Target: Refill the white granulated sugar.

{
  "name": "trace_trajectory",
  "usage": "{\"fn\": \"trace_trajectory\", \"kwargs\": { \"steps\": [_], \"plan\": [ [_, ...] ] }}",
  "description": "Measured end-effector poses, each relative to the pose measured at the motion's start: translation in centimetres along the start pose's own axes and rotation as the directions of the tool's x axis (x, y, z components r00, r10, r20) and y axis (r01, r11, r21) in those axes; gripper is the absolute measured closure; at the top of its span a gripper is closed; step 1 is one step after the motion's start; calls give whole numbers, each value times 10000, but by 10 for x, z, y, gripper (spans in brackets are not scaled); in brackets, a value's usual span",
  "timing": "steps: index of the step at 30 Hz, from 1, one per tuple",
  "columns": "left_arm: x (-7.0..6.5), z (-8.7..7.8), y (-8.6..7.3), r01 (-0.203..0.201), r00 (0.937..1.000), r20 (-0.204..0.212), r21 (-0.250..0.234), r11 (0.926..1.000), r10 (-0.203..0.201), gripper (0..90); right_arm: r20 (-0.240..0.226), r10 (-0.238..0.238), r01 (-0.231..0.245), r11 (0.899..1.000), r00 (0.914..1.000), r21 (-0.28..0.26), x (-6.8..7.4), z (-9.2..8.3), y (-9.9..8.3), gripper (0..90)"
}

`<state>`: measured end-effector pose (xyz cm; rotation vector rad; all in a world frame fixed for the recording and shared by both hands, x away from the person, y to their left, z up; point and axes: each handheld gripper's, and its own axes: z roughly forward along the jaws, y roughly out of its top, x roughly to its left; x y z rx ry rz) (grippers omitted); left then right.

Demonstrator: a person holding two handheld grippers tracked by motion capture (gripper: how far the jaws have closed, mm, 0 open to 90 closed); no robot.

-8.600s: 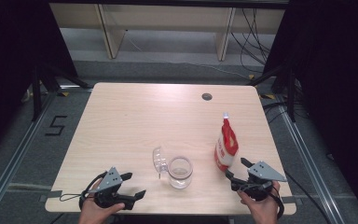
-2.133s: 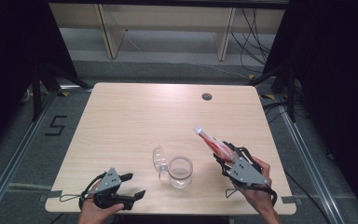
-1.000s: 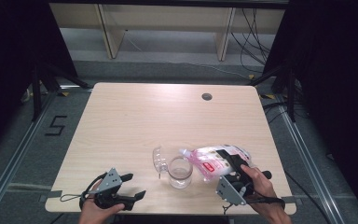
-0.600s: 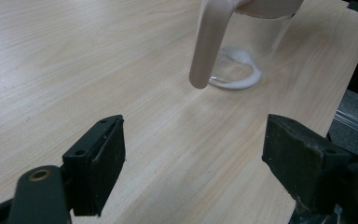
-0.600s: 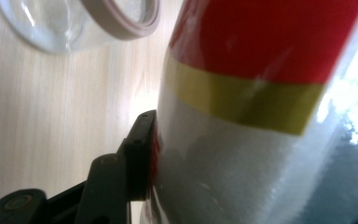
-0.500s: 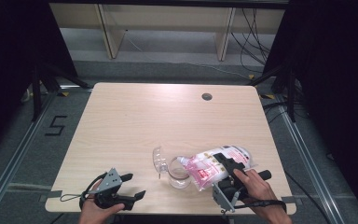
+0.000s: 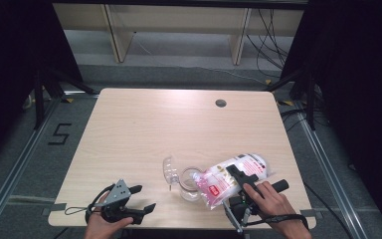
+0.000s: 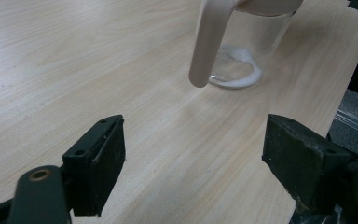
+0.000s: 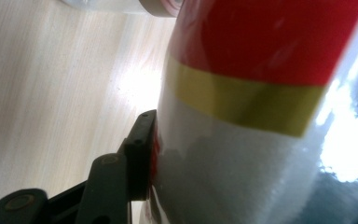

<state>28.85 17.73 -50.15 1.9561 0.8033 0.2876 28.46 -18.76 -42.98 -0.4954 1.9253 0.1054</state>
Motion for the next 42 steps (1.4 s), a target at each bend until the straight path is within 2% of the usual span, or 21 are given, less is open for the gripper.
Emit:
{"fn": "trace_trajectory", "kwargs": {
  "steps": [1,4,5,6,8,12,15,17,19,20,21,22,24,25,27,29,30,31,32,36,42],
  "plan": [
    [-1,0,0,66,10000,29,-48,10000,-66,207,-110,-195,196,9997,9998,123,-1,0,-1,521],
    [-1,0,0,202,9998,28,-78,9998,-202,207,-142,142,-139,9997,9998,222,0,1,0,521],
    [-1,0,0,191,9998,29,-78,9998,-191,208,-38,-266,266,9995,9996,197,-2,1,0,522],
    [-1,0,0,185,9998,24,-75,9998,-184,208,-90,-78,80,9996,9999,261,0,2,0,522],
    [-1,0,0,183,9998,30,-49,9998,-183,208,-42,-666,667,9975,9978,240,-3,2,-1,522],
    [-1,0,0,144,9999,20,-23,9999,-144,207,-48,-824,825,9959,9966,357,-3,3,-1,524],
    [-1,1,0,242,9997,22,-110,9996,-242,208,-68,-621,624,9967,9980,511,-1,2,0,524],
    [-1,1,0,244,9997,16,-105,9996,-244,208,-43,-1095,1095,9932,9940,386,-5,3,1,525],
    [-1,1,0,244,9997,25,-114,9996,-243,208,79,-1184,1181,9923,9929,367,-5,3,1,525],
    [-1,1,0,244,9997,25,-114,9996,-243,208,79,-1184,1181,9923,9929,367,-5,3,1,525],
    [0,0,0,118,9999,-27,0,9999,-118,208,-48,-435,437,9970,9990,643,-1,0,-1,526],
    [1,-1,0,-45,10000,-88,173,9998,46,208,-31,-926,926,9943,9957,519,-4,1,-1,526],
    [-1,0,0,131,9999,-8,-56,9999,-131,207,-37,-1019,1019,9930,9948,596,-5,0,-1,526],
    [1,0,1,-136,9999,12,26,9999,136,208,-28,-984,984,9933,9951,605,-5,0,-1,527],
    [1,0,0,-154,9999,-2,28,9999,154,208,-36,-797,798,9947,9968,645,-4,0,-1,527],
    [0,0,0,-67,10000,26,-34,10000,67,207,68,-1573,1569,9868,9875,389,-7,3,1,527],
    [0,0,0,-53,10000,12,-45,10000,53,208,-110,-1553,1557,9865,9878,506,-6,3,1,528],
    [0,0,0,-53,10000,12,-45,10000,53,208,-132,-1110,1116,9913,9937,703,-3,2,1,528],
    [1,0,0,-169,9999,22,80,9998,168,207,-204,-1393,1403,9882,9900,618,-4,2,1,528],
    [-1,1,0,189,9998,25,-70,9998,-189,208,-228,-1428,1440,9874,9895,649,-5,3,2,529],
    [0,1,0,-67,10000,58,-83,9999,68,208,-173,-1476,1484,9869,9889,631,-4,4,3,530]
  ]
}}
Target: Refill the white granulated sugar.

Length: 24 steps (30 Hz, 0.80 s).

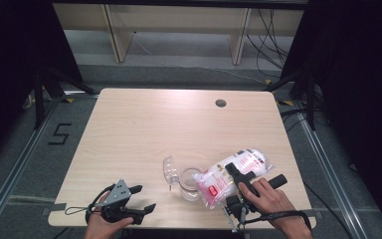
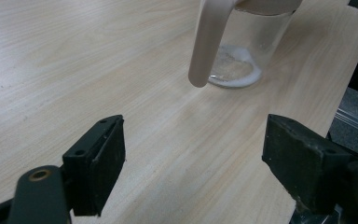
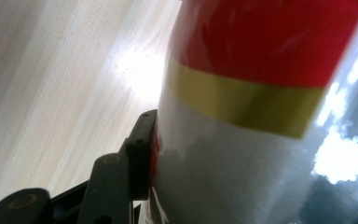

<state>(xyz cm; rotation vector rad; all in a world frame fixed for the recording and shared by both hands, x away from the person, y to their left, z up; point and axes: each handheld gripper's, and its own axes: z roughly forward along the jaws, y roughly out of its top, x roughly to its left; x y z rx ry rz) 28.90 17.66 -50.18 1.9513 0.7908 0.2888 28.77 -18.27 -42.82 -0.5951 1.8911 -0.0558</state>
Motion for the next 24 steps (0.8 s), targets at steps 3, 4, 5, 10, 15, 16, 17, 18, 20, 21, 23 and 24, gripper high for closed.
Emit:
{"fn": "trace_trajectory", "kwargs": {
  "steps": [3,4,5,10,15,16,17,18,20,21,23,24],
  "plan": [
    [-1,1,0,173,9998,-7,47,9998,-173,207,5,-25,25,10000,10000,4,0,0,0,531],
    [-1,1,0,173,9998,-7,47,9998,-173,207,23,-56,56,10000,10000,1,0,0,0,531],
    [-1,0,0,139,9999,-51,62,9999,-139,207,21,-41,41,10000,10000,-1,0,0,0,530],
    [-1,0,0,87,9999,-90,120,9999,-86,203,0,-375,375,9993,9993,60,-1,0,1,532],
    [-1,0,0,41,9999,-93,154,9999,-40,200,54,-316,315,9995,9995,94,-3,-1,0,532],
    [-1,0,0,41,9999,-93,154,9999,-40,199,54,-316,315,9995,9995,94,-3,-1,0,532],
    [0,0,0,-105,9999,-43,121,9999,106,198,27,-395,394,9991,9992,154,-5,-2,0,533],
    [0,0,0,-108,9999,-12,120,9999,108,197,59,-463,462,9989,9989,123,-5,-2,0,533],
    [0,1,0,-80,10000,-5,143,9999,81,197,33,-601,601,9981,9982,165,-7,-2,0,533],
    [0,0,0,-114,9999,-17,205,9997,114,197,79,-604,603,9981,9981,147,-7,-2,0,533],
    [-2,1,0,139,9999,-40,186,9997,-138,197,136,-704,704,9975,9974,33,-9,-2,0,534],
    [-2,1,0,147,9999,-40,179,9997,-146,197,83,-541,540,9985,9985,130,-9,-3,1,534]
  ]
}}
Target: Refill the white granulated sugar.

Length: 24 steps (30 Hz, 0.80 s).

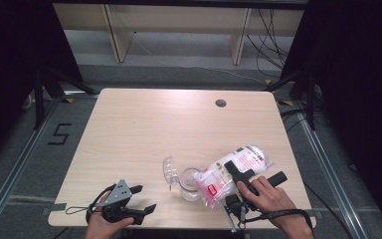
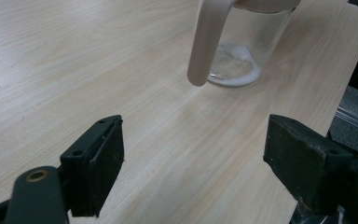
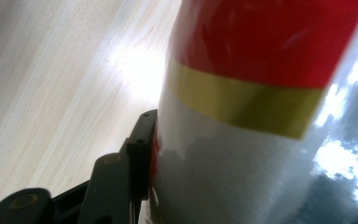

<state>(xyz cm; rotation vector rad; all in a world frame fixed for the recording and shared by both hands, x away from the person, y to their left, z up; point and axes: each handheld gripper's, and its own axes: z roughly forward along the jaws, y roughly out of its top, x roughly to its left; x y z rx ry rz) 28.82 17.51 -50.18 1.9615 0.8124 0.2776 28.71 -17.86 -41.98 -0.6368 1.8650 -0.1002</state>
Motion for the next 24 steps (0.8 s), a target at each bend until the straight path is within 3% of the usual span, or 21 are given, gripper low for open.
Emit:
{"fn": "trace_trajectory", "kwargs": {
  "steps": [4,6,12,24],
  "plan": [
    [0,0,0,-21,10000,9,-12,10000,21,197,133,39,-39,10000,9999,-7,0,0,1,534],
    [0,0,0,-7,10000,-62,-19,10000,7,196,166,-261,263,9996,9995,-118,-1,2,2,535],
    [-1,0,0,70,10000,19,-66,10000,-70,197,-15,-152,152,9998,9999,-156,2,3,4,536],
    [-1,0,0,62,10000,-39,-55,10000,-62,197,166,77,-75,9999,9998,-101,2,0,4,538]
  ]
}}
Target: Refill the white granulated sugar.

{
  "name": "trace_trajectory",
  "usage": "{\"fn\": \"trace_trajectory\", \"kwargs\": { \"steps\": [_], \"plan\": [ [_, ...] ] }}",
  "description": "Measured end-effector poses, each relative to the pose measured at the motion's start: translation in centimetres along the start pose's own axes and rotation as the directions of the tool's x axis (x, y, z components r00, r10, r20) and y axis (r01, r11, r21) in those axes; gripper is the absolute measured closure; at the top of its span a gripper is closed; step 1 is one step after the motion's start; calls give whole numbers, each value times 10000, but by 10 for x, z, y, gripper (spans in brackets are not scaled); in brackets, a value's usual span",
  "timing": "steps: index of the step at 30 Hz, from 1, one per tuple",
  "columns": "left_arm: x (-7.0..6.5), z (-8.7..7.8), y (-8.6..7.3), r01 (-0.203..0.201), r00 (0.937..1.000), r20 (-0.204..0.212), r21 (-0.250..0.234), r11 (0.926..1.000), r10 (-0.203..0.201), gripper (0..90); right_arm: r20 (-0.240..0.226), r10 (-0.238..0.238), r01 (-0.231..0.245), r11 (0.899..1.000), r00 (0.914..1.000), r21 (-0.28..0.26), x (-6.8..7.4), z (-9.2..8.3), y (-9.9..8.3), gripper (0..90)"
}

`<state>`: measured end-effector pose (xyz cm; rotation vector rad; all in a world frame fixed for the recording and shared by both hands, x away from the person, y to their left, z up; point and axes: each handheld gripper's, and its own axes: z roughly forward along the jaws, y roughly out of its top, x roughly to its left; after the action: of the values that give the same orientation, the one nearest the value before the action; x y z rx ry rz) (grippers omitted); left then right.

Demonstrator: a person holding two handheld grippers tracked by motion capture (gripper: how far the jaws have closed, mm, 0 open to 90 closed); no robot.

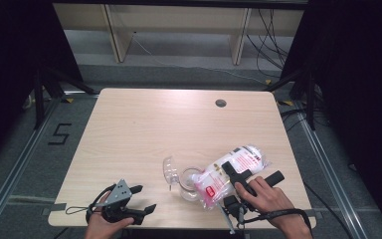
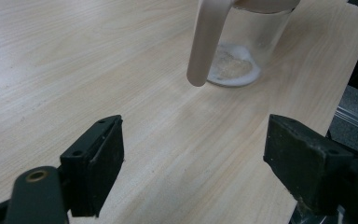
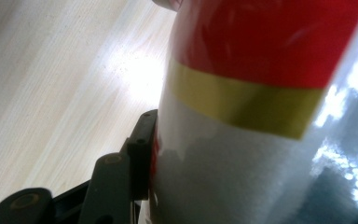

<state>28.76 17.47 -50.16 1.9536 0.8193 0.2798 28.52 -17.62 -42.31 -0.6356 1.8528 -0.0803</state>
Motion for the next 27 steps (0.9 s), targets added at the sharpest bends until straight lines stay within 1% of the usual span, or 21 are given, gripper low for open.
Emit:
{"fn": "trace_trajectory", "kwargs": {
  "steps": [1,2,6,7,8,9,10,11,12,13,14,18,19,20,21,24,25,26,27],
  "plan": [
    [1,0,0,-128,9999,18,39,9999,128,197,68,-256,256,9996,9996,84,-1,0,1,539],
    [0,0,0,5,10000,46,-4,10000,-5,197,91,-300,299,9995,9995,84,-1,0,1,539],
    [0,1,0,-10,10000,53,-4,10000,10,197,45,-275,275,9996,9996,14,-1,0,1,539],
    [0,1,0,-10,10000,53,-4,10000,10,197,46,-388,388,9992,9992,-62,-2,1,1,539],
    [0,0,0,-3,10000,55,-10,10000,3,197,50,-298,297,9995,9995,61,-1,0,1,539],
    [0,0,0,-6,10000,-2,8,10000,6,197,57,-658,657,9978,9978,102,-3,0,1,540],
    [0,0,0,-6,10000,-2,8,10000,6,196,57,-658,657,9978,9978,102,-3,0,1,540],
    [-1,0,0,72,10000,18,-67,10000,-72,197,12,-396,396,9991,9992,-121,-2,2,2,540],
    [-1,0,0,72,10000,18,-67,10000,-72,197,3,-345,345,9994,9994,-95,-2,1,2,541],
    [-1,0,0,76,10000,20,-65,9999,-76,197,22,-544,544,9985,9985,-30,-3,1,1,541],
    [-1,0,0,68,10000,21,-61,10000,-68,197,1,-581,581,9983,9983,-41,-3,2,1,540],
    [-1,1,0,65,10000,50,-64,10000,-65,197,-7,-530,530,9986,9986,-27,-2,2,1,541],
    [-1,0,0,70,10000,23,-56,10000,-70,197,1,-405,405,9992,9992,9,-1,1,1,542],
    [-1,0,0,70,10000,23,-56,10000,-70,197,1,-405,405,9992,9992,9,-1,1,1,542],
    [0,0,0,30,10000,12,-9,10000,-30,196,-11,-179,179,9998,9998,-28,0,2,2,543],
    [0,0,0,2,10000,27,19,10000,-2,196,-14,-176,176,9998,9998,-11,0,2,2,543],
    [-1,1,0,67,10000,45,-46,10000,-66,197,-32,-563,563,9984,9984,-88,-3,2,1,543],
    [-1,1,0,67,10000,45,-46,10000,-66,197,-32,-563,563,9984,9984,-88,-3,2,1,543],
    [0,1,0,71,9999,80,-58,10000,-70,196,-3,-340,340,9994,9994,-59,-2,2,1,544]
  ]
}}
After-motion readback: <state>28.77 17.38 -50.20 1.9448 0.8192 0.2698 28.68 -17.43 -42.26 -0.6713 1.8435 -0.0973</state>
